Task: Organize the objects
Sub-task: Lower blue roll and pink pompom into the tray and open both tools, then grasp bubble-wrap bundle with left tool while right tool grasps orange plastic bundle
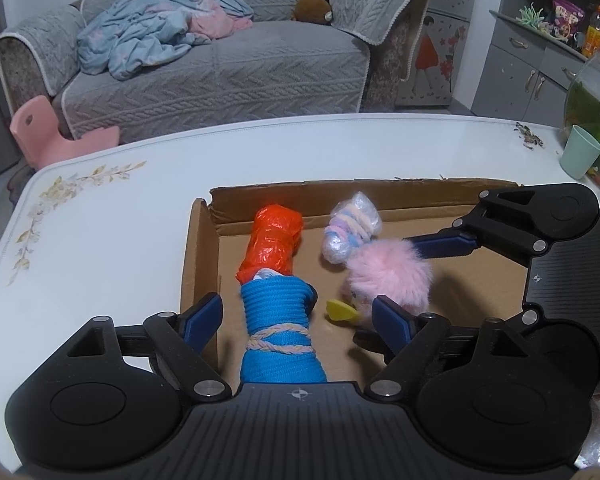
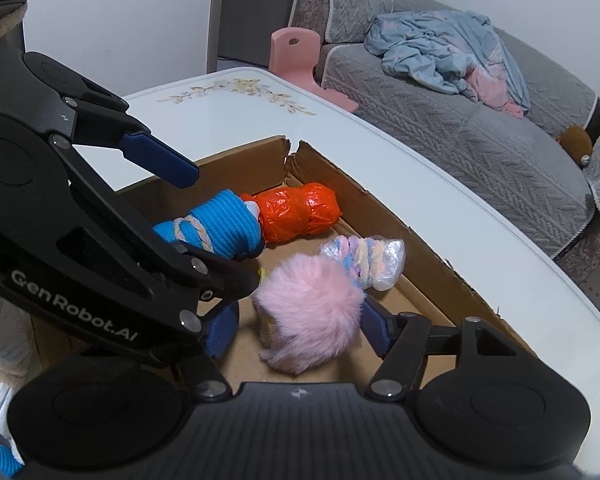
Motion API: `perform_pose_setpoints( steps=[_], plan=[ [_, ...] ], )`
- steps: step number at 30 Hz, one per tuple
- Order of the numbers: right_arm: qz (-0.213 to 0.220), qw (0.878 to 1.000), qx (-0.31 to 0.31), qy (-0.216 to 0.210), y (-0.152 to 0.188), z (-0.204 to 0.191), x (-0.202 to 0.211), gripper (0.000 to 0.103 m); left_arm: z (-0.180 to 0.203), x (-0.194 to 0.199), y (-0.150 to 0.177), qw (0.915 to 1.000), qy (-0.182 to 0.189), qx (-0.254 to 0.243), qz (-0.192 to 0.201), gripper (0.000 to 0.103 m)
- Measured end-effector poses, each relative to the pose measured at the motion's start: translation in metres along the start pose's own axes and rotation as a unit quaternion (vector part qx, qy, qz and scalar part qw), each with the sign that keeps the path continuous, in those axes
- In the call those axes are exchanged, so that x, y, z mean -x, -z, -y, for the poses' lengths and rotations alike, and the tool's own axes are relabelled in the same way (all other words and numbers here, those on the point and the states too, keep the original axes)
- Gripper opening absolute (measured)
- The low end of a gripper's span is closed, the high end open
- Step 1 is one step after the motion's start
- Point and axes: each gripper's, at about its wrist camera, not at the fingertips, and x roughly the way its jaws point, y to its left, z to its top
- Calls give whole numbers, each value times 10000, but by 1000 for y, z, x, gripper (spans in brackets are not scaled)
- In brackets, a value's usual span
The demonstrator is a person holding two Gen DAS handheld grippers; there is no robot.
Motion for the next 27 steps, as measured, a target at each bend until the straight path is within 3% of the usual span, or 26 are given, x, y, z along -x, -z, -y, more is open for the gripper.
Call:
perform_pose_setpoints(
  steps=[3,7,12,20,27],
  plan=[
    [35,10000,-61,40,-3,0,4,74,0,6,-1,10000,-35,35,35,90],
    [74,9998,-124,101,-6,0,11,88,-2,15,-4,9997,-174,178,79,103],
    [131,9992,-314,214,-9,0,23,99,-7,27,-7,9988,-146,468,41,103],
    [125,9940,-944,531,-9,2,46,102,-13,59,0,9965,-312,760,180,103],
    [183,9876,-1358,762,5,-9,81,102,-23,95,28,9945,-537,850,288,103]
  ],
)
